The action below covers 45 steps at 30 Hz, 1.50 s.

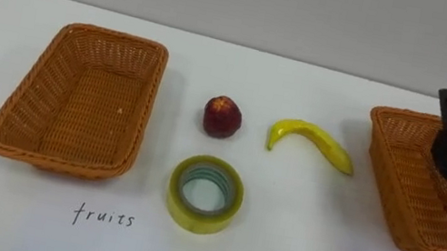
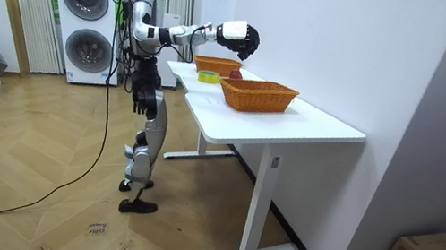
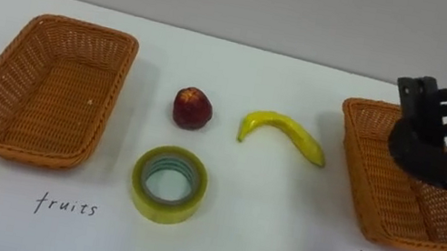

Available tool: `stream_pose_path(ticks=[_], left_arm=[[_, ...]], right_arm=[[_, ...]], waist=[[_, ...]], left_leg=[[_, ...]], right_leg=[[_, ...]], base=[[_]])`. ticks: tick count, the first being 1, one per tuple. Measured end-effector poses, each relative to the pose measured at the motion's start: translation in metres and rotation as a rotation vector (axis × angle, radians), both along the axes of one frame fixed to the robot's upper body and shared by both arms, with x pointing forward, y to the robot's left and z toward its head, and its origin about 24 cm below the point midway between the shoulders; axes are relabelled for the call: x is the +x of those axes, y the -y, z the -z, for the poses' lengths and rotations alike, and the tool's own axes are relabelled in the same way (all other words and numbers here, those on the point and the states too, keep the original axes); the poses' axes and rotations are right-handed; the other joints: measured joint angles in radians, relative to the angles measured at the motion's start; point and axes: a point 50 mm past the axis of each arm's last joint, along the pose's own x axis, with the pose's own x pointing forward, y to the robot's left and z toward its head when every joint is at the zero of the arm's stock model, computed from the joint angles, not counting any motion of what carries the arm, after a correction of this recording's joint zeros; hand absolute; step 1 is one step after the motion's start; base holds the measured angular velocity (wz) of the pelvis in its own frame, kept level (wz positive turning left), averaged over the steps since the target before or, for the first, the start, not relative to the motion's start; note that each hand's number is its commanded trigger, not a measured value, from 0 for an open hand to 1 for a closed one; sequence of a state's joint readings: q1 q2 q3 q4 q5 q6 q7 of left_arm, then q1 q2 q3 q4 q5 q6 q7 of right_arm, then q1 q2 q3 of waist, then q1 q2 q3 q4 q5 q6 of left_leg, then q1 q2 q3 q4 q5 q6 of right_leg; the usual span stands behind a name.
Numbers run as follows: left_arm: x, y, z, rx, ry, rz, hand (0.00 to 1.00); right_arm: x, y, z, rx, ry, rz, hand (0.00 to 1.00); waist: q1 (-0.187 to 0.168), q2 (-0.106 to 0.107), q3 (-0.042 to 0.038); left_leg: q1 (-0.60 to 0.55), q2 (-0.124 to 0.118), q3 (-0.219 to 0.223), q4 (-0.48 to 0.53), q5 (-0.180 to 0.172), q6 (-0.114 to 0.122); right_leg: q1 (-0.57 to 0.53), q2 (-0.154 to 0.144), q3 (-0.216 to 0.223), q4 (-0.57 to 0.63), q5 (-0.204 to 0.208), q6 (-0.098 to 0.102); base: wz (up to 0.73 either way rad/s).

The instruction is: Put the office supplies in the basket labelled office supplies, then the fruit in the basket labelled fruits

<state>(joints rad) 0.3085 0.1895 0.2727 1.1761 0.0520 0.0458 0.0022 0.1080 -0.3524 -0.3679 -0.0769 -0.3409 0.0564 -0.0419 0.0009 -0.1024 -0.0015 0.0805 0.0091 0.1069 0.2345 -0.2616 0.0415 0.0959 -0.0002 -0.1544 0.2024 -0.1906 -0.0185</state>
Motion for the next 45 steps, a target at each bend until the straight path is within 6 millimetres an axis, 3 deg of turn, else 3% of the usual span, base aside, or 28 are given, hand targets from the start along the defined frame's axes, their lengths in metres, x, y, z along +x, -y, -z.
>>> stream_pose_path(ticks=[9,24,25,27,28,29,45], left_arm=[[0.003,-0.001,-0.001,0.002,0.010,0.011,0.00],[0.008,-0.003,-0.002,0.010,0.019,0.037,0.00],[0.008,-0.003,-0.002,0.010,0.018,0.036,0.00],[0.006,-0.003,-0.002,0.010,0.014,0.035,0.00],[0.006,-0.003,-0.002,0.009,0.012,0.034,0.00],[0.006,-0.003,-0.002,0.009,0.012,0.034,0.00],[0.006,-0.003,-0.002,0.002,0.013,0.035,0.00]], right_arm=[[-0.002,0.006,0.004,0.007,-0.011,0.033,1.00],[-0.003,0.005,0.007,-0.009,-0.038,0.030,1.00],[-0.004,0.005,0.009,-0.006,-0.052,0.025,0.71],[-0.005,0.004,0.011,-0.002,-0.069,0.013,0.39],[-0.005,0.004,0.012,0.000,-0.078,0.009,0.04],[-0.006,0.004,0.013,0.002,-0.082,0.007,0.00],[-0.007,0.004,0.018,0.021,-0.140,-0.016,0.00]], waist=[[-0.005,-0.003,-0.0001],[0.002,0.009,0.0025],[0.004,0.008,0.0018],[0.005,0.007,0.0014],[0.005,0.007,0.0012],[0.005,0.007,0.0008],[0.005,0.001,0.0007]], left_leg=[[0.000,-0.001,0.000,-0.001,0.000,0.000],[0.001,0.000,0.004,0.002,0.000,0.000],[0.001,0.000,0.005,0.002,0.000,0.000],[0.001,0.000,0.006,0.002,0.000,0.000],[0.001,0.000,0.006,0.002,0.000,0.000],[0.001,0.000,0.006,0.002,0.000,0.000],[0.001,0.000,0.008,0.004,0.000,0.000]], right_leg=[[-0.001,0.000,0.002,0.001,0.000,0.000],[-0.002,0.000,0.002,0.002,0.000,0.000],[-0.003,0.000,0.002,0.003,0.000,0.000],[-0.008,0.000,0.002,0.004,0.000,0.000],[-0.009,-0.001,0.002,0.004,0.000,0.000],[-0.009,-0.001,0.002,0.004,0.000,0.000],[-0.010,-0.001,0.003,0.003,0.000,0.000]], base=[[0.00],[0.00],[0.00],[0.00],[0.00],[0.00],[0.00]])
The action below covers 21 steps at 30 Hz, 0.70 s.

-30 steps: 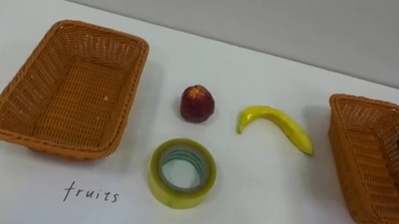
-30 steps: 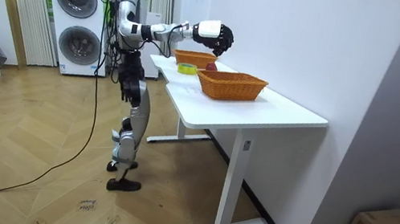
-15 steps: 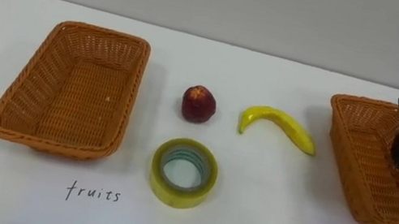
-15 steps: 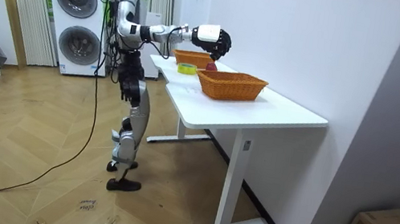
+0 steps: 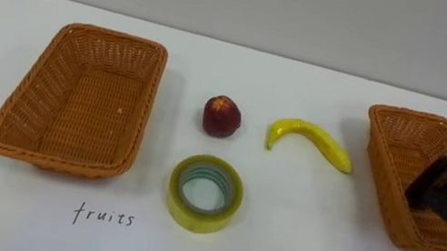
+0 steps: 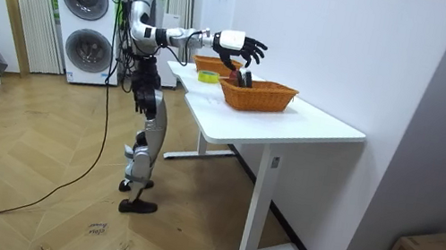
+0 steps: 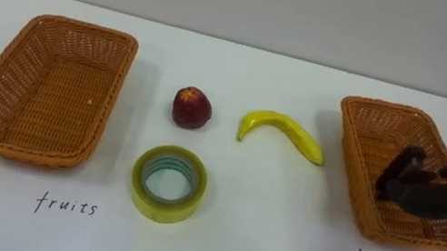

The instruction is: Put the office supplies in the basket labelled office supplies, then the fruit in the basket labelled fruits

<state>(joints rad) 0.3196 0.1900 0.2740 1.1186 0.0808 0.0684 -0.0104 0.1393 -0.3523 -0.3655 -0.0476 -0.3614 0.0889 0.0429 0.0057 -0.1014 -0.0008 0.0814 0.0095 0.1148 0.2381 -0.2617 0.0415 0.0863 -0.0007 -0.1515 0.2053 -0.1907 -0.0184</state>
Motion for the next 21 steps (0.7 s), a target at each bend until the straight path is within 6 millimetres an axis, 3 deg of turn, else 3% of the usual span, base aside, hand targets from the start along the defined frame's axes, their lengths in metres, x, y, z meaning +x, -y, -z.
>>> stream_pose_path(ticks=[21], left_arm=[[0.0023,-0.0001,0.0002,0.002,0.005,-0.003,0.00]], right_arm=[[0.0001,-0.0002,0.0002,0.005,-0.002,-0.004,0.00]], waist=[[-0.002,0.001,0.0008]], left_leg=[[-0.001,-0.001,0.006,0.000,0.000,0.000]], right_leg=[[0.001,-0.007,-0.001,-0.002,-0.001,0.000]], base=[[0.00]])
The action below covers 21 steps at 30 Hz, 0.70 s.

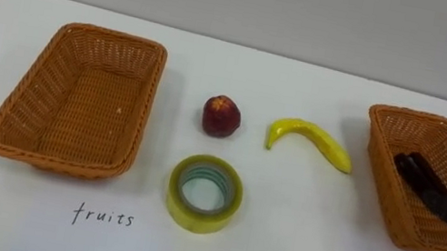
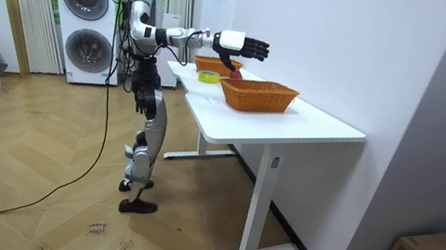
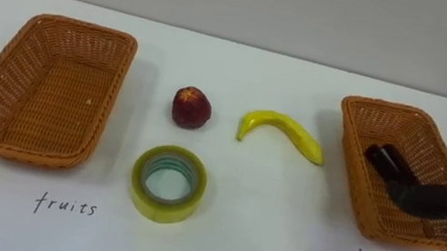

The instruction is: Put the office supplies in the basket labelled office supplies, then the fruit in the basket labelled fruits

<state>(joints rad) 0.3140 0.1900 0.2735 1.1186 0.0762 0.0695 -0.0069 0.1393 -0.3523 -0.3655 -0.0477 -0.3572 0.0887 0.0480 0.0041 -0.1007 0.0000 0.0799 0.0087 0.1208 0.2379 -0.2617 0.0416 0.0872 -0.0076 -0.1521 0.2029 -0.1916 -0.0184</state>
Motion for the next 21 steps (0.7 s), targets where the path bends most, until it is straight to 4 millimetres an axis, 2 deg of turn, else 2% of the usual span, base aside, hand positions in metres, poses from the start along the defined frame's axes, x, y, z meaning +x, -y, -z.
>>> stream_pose_path(ticks=[9,10,12,17,21], left_arm=[[0.001,0.000,0.000,0.004,0.003,-0.001,0.00],[0.001,0.000,0.000,0.005,0.004,-0.002,0.00],[0.001,0.000,0.000,0.005,0.004,-0.003,0.00],[0.001,0.000,0.000,0.003,0.002,0.004,0.00],[0.003,0.000,0.000,0.004,0.005,0.005,0.00]], right_arm=[[0.000,0.000,0.000,0.004,0.002,-0.001,0.00],[0.000,0.000,0.000,0.005,0.004,-0.001,0.00],[0.000,-0.001,-0.001,0.020,0.014,-0.004,0.00],[0.007,-0.005,-0.011,0.039,0.069,-0.025,0.00],[0.015,-0.009,-0.023,0.056,0.130,-0.046,0.00]], waist=[[0.000,0.003,0.0008],[0.001,-0.001,-0.0017],[0.002,-0.002,-0.0015],[0.003,-0.007,-0.0013],[0.003,-0.013,0.0023]], left_leg=[[0.000,0.000,0.001,0.000,0.000,0.000],[0.000,0.001,0.001,0.000,0.000,0.000],[0.000,0.001,0.001,-0.001,0.000,0.000],[0.000,0.001,0.001,-0.004,0.000,0.000],[0.000,0.001,0.001,-0.007,0.000,0.000]], right_leg=[[0.002,0.006,0.000,0.003,0.000,0.000],[0.003,0.006,0.001,0.003,0.000,0.000],[0.003,0.006,0.001,0.004,0.000,0.000],[0.001,0.007,0.002,0.004,0.000,0.000],[0.001,0.007,0.003,0.002,0.000,0.000]], base=[[0.00],[0.00],[0.00],[0.00],[0.00]])
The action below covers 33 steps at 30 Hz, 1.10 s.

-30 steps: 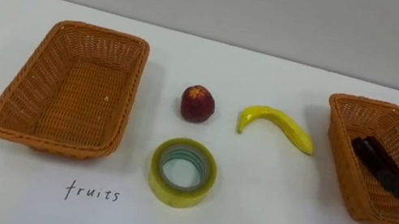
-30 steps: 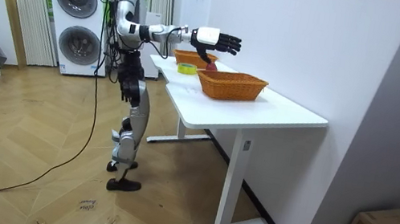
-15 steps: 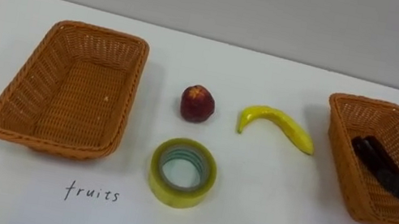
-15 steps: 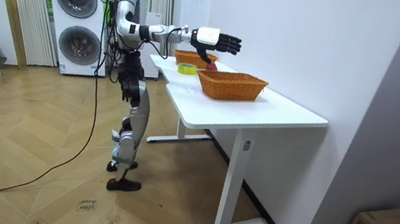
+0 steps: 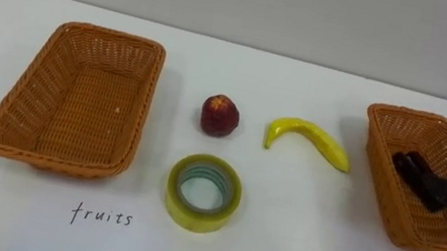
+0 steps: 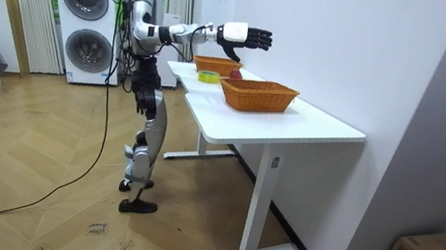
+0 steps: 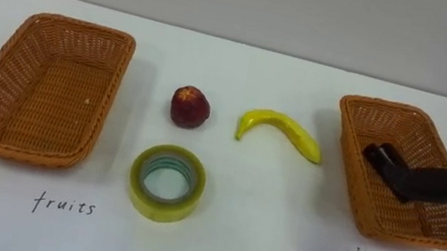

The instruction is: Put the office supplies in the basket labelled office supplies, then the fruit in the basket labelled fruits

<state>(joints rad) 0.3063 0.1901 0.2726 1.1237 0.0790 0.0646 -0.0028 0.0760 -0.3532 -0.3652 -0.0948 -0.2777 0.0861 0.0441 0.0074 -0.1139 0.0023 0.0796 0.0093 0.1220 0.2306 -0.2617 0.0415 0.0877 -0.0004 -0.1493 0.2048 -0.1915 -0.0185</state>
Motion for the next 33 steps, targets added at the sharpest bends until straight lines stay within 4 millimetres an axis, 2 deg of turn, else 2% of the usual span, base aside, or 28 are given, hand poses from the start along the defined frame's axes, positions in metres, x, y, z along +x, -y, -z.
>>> stream_pose_path(ticks=[4,7,12,20,24,28,33], left_arm=[[0.000,0.000,0.000,0.000,-0.001,0.000,0.00],[0.000,0.000,0.000,0.002,-0.002,-0.003,0.00],[-0.004,0.001,0.000,0.006,-0.014,-0.011,0.00],[-0.004,0.001,0.000,0.007,-0.014,-0.005,0.00],[-0.004,0.004,0.001,-0.004,-0.026,0.016,0.00],[-0.005,0.006,0.002,-0.010,-0.043,0.025,0.00],[-0.005,0.007,0.002,-0.015,-0.050,0.032,0.00]], right_arm=[[0.004,-0.005,-0.005,0.000,0.025,-0.019,0.00],[0.007,-0.016,-0.013,0.024,0.065,-0.074,0.00],[0.007,-0.023,-0.025,0.079,0.134,-0.119,0.00],[0.010,-0.027,-0.030,0.142,0.165,-0.159,0.00],[0.018,-0.043,-0.027,0.156,0.142,-0.239,0.00],[0.021,-0.056,-0.022,0.212,0.119,-0.315,0.00],[0.021,-0.073,-0.027,0.257,0.130,-0.415,0.00]], waist=[[0.001,-0.004,0.0003],[0.003,0.003,-0.0010],[0.006,0.010,-0.0030],[0.051,0.016,-0.0025],[0.051,0.018,-0.0013],[0.067,0.019,-0.0003],[0.078,0.025,0.0038]], left_leg=[[-0.003,0.000,-0.002,-0.001,0.000,0.000],[0.001,0.000,-0.002,-0.009,0.000,0.000],[0.003,0.001,-0.001,-0.009,0.000,0.000],[0.003,0.001,-0.003,-0.009,0.001,0.000],[0.003,-0.002,-0.020,-0.007,0.004,0.001],[0.003,-0.002,-0.024,-0.007,0.004,0.001],[0.001,-0.003,-0.029,-0.008,0.004,0.001]], right_leg=[[-0.003,0.000,0.002,0.000,0.000,0.000],[-0.003,-0.002,0.002,0.000,0.000,0.000],[-0.001,-0.006,-0.006,-0.001,0.000,0.000],[0.001,-0.008,-0.020,-0.001,0.000,0.000],[0.009,-0.011,-0.044,-0.001,0.000,0.000],[0.009,-0.011,-0.046,-0.001,0.000,0.000],[0.010,-0.012,-0.047,-0.001,0.000,0.001]], base=[[0.00],[0.00],[0.00],[0.00],[0.12],[0.02],[0.02]])
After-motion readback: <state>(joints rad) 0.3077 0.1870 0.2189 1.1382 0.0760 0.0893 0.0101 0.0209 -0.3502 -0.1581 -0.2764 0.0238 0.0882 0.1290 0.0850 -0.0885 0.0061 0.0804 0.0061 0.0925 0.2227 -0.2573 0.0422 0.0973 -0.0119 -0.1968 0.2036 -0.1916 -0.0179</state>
